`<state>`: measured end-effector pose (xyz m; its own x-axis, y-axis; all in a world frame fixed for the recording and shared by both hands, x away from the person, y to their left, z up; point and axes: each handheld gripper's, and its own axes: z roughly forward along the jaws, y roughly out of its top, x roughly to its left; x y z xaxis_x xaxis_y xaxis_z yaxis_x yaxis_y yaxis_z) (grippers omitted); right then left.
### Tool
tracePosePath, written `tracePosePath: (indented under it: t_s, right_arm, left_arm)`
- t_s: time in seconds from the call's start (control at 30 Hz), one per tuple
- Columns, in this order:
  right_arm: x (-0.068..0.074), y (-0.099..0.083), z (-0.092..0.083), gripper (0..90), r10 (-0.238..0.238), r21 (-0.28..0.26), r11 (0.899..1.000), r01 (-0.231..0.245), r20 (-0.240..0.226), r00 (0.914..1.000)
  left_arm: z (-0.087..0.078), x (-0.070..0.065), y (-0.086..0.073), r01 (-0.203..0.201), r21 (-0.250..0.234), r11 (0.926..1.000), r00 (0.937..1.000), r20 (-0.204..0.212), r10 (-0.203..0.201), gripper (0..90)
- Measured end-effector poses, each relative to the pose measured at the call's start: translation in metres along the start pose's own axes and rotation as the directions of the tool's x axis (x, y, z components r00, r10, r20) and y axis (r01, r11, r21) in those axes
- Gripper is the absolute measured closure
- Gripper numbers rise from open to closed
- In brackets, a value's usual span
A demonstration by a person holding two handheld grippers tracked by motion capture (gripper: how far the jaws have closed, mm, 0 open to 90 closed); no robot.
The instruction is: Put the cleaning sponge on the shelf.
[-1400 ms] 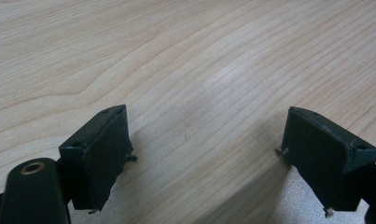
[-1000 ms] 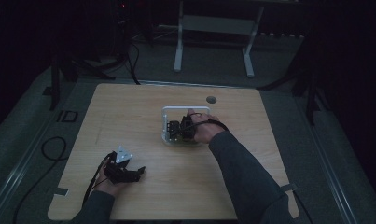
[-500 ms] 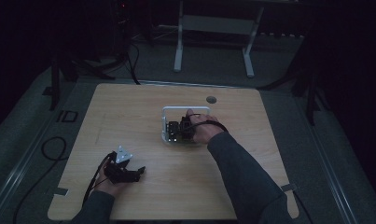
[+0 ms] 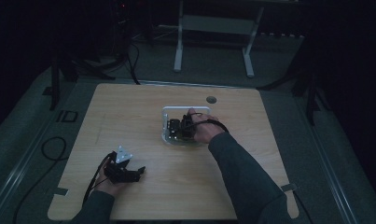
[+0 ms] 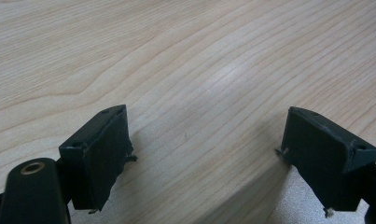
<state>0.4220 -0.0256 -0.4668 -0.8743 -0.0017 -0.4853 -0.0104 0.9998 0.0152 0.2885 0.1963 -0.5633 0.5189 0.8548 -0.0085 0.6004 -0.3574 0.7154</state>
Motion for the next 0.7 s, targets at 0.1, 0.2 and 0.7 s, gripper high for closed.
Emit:
tracePosePath:
  t_s: [0.1,0.2,0.7]
  right_arm:
    - [-0.001,-0.002,-0.005,56.6,0.014,-0.025,1.0,-0.014,0.002,0.9999]
    - [-0.001,-0.004,-0.012,53.0,0.03,-0.038,0.999,-0.031,-0.004,0.9995]
    - [0.012,-0.027,-0.054,49.6,0.165,-0.233,0.953,-0.192,-0.129,0.9777]
  left_arm:
    - [0.0,0.0,0.0,-0.001,0.001,1.0,1.0,0.001,0.001,15.4]
    - [0.0,0.0,0.0,-0.002,0.0,1.0,1.0,-0.001,0.002,15.5]
    - [0.0,0.0,0.0,-0.003,0.0,1.0,1.0,0.0,0.003,15.4]
